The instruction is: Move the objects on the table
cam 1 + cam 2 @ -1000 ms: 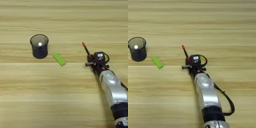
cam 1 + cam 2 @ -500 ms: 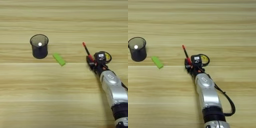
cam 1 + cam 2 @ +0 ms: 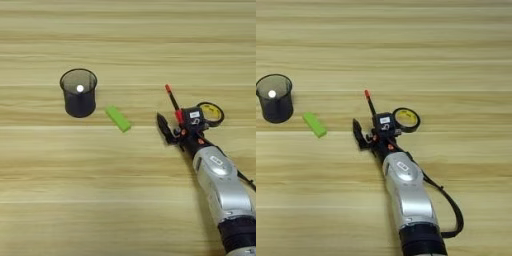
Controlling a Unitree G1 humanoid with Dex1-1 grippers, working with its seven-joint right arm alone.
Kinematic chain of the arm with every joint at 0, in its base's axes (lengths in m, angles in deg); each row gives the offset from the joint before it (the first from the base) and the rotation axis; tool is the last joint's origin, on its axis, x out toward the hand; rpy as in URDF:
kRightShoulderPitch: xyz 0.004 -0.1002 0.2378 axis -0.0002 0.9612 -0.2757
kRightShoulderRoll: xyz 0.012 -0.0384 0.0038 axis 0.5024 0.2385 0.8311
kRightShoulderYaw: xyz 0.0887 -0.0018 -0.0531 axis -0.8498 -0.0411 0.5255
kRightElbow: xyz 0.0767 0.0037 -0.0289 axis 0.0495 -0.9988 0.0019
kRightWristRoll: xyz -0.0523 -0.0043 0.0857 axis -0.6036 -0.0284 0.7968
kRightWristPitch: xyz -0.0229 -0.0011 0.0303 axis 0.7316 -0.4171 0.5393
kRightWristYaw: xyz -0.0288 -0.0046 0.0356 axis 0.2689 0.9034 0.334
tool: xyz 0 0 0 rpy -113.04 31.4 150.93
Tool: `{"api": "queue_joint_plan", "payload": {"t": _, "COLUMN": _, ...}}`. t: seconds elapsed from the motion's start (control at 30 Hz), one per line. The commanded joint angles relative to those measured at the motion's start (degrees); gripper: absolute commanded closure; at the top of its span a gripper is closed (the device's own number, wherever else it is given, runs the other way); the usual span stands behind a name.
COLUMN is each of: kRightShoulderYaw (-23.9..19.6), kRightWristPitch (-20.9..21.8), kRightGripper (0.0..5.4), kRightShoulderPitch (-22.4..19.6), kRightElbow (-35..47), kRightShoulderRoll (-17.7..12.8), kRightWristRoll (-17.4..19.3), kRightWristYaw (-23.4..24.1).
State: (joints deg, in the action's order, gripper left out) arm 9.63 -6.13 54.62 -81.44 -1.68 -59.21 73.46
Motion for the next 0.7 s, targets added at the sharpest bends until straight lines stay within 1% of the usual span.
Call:
{"api": "queue_joint_plan", "payload": {"t": 0.03, "kRightShoulderYaw": 0.66, "kRightWristPitch": 2.98, "kRightGripper": 1.08, "kRightShoulderPitch": -2.02, "kRightElbow": 4.88, "kRightShoulderRoll": 0.0, "kRightWristRoll": 0.88, "kRightWristYaw": -0.77}}
{"api": "queue_joint_plan", "payload": {"t": 0.4, "kRightShoulderYaw": 3.85, "kRightWristPitch": 4.04, "kRightGripper": 0.02, "kRightShoulderPitch": -1.33, "kRightElbow": 8.41, "kRightShoulderRoll": 1.41, "kRightWristRoll": 1.13, "kRightWristYaw": -3.67}}
{"api": "queue_joint_plan", "payload": {"t": 0.7, "kRightShoulderYaw": 8.05, "kRightWristPitch": 4.0, "kRightGripper": 0.02, "kRightShoulderPitch": -1.67, "kRightElbow": 7.83, "kRightShoulderRoll": 2.11, "kRightWristRoll": 0.25, "kRightWristYaw": -6.01}}
